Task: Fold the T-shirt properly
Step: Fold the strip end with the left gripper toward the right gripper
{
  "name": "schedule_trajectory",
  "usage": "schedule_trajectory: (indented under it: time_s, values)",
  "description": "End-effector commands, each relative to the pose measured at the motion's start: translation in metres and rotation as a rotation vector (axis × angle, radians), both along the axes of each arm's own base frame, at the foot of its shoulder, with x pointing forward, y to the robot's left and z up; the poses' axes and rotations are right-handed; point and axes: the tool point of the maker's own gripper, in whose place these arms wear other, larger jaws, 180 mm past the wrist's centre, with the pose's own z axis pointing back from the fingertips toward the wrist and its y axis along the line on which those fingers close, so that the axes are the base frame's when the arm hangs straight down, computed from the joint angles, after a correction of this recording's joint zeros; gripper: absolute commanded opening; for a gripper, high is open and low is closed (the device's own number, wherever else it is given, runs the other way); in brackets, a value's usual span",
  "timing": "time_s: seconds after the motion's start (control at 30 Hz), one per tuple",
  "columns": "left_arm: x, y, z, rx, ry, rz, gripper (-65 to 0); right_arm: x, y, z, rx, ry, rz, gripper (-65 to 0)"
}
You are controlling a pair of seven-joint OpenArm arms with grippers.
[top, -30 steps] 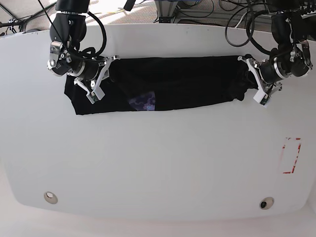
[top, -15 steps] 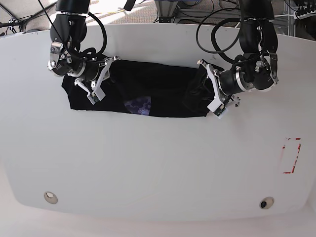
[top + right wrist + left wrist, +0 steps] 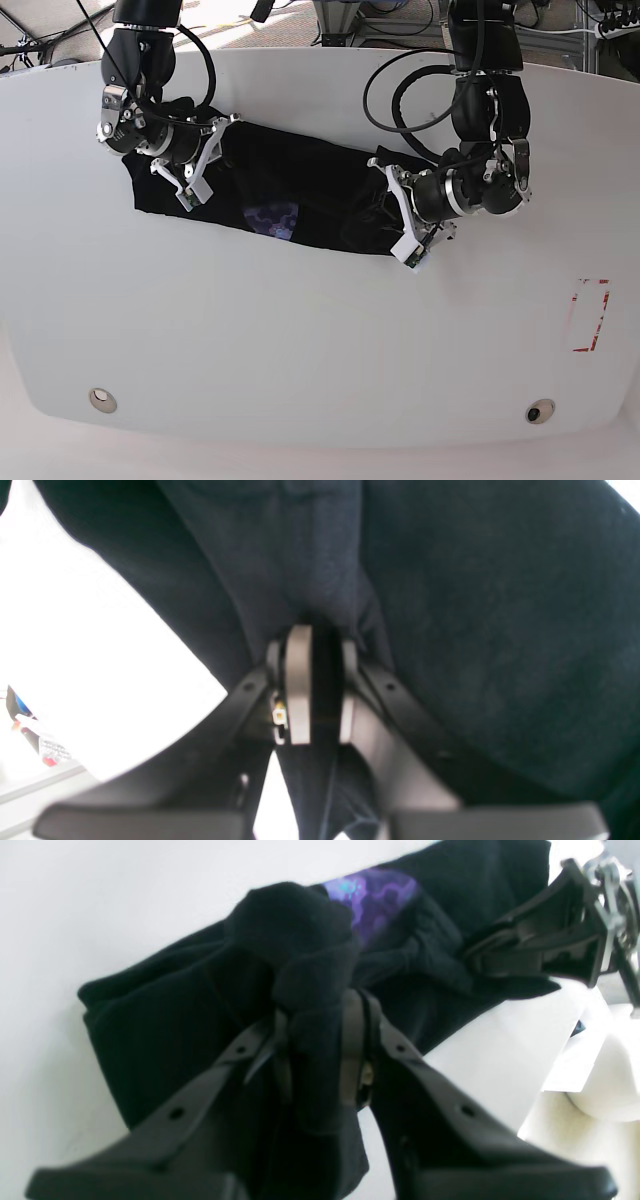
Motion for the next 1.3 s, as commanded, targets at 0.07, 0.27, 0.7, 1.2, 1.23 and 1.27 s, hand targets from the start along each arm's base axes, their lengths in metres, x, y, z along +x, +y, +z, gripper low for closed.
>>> schedule_trajectory:
  time_s: [0.07, 0.27, 0.7, 1.2, 1.23, 1.27]
  values:
    - [0.025, -0.014, 0.028, -0.028, -0.085, 0.007, -60.8, 0.01, -0.003, 0.01, 0.003, -0.041, -0.007, -57.5]
    - [0.039, -0.032, 0.035, -0.052, -0.089, -0.001, -60.8, 0.01, -0.003, 0.01, 0.003, -0.041, -0.007, -57.5]
    - [0.047, -0.063, 0.013, -0.061, 0.013, -0.092, -60.7, 0.012, -0.003, 0.011, 0.005, -0.047, -0.009, -57.5]
    - [0.039, -0.111, 0.037, -0.104, -0.018, -0.266, -27.6, 0.015, 0.004, 0.015, 0.037, -0.073, -0.023, -57.7]
    - [0.036, -0.117, 0.043, -0.131, -0.02, -0.288, -26.5, 0.017, 0.005, 0.015, 0.036, -0.076, -0.024, -57.7]
    - [0.034, -0.122, 0.047, -0.152, -0.02, -0.304, -26.1, 0.017, 0.004, 0.015, 0.033, -0.076, -0.023, -57.7]
